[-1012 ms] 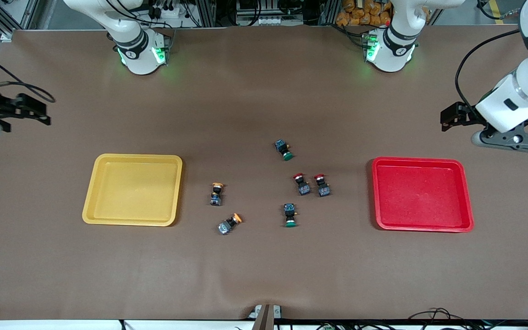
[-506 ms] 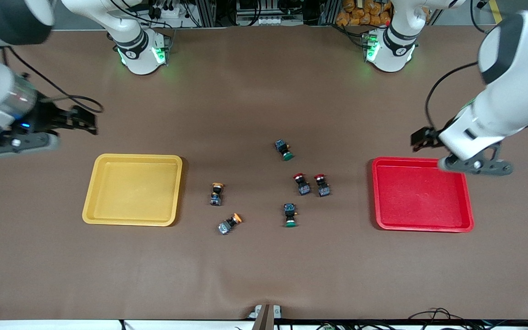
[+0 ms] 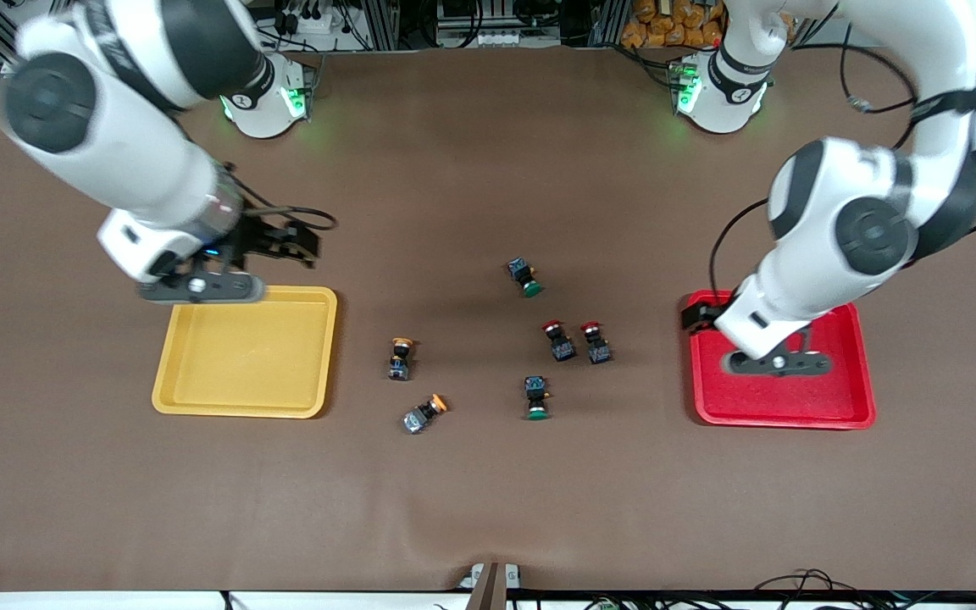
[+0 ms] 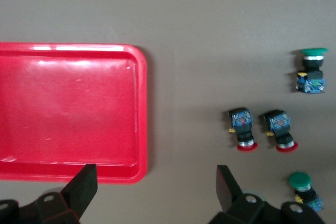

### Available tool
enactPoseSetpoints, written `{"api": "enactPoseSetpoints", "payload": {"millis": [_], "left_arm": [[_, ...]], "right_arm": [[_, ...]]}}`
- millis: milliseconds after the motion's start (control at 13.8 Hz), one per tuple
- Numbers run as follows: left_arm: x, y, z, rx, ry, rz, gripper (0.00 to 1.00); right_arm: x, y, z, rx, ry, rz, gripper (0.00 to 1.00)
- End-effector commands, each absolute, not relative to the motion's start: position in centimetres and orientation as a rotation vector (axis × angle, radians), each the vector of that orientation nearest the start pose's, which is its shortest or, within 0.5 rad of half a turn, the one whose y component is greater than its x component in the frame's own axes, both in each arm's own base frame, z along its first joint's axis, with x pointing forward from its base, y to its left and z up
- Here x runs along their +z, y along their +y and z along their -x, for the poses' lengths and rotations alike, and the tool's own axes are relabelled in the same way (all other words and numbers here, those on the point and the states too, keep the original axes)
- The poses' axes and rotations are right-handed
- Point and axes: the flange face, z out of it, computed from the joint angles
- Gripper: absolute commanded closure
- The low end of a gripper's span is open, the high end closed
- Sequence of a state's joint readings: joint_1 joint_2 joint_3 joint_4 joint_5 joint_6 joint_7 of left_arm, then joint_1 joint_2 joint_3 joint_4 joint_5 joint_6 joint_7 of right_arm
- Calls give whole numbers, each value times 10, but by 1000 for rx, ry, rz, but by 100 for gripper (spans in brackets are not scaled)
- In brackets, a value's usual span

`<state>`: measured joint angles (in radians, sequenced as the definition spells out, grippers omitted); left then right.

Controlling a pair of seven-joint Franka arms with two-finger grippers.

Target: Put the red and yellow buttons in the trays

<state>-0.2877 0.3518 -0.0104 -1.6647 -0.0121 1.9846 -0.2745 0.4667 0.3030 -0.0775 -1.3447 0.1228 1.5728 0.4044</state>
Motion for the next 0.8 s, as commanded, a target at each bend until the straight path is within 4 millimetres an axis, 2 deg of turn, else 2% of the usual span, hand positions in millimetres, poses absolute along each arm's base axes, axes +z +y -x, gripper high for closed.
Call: {"api": "enactPoseSetpoints", "payload": {"millis": [0, 145, 289, 506, 651, 723], "left_arm": [[366, -194, -612, 33, -45, 3160, 0], [334, -205, -607, 44, -132, 3157, 0], [304, -229, -604, 51, -228, 3152, 0], [248, -254, -605, 7, -337, 3157, 0], [221, -272, -600, -9, -404, 3157, 0], [212, -275, -600, -10, -431, 3154, 0]], "right_arm": [[513, 287, -606, 210, 67, 3023, 0], [477, 303, -621, 191, 87, 2978, 0], [436, 316, -630, 189, 137, 2982, 0], [386, 322, -640, 185, 161, 2992, 0], [344, 325, -646, 174, 178, 3000, 0], [322, 325, -648, 146, 191, 3000, 0]]}}
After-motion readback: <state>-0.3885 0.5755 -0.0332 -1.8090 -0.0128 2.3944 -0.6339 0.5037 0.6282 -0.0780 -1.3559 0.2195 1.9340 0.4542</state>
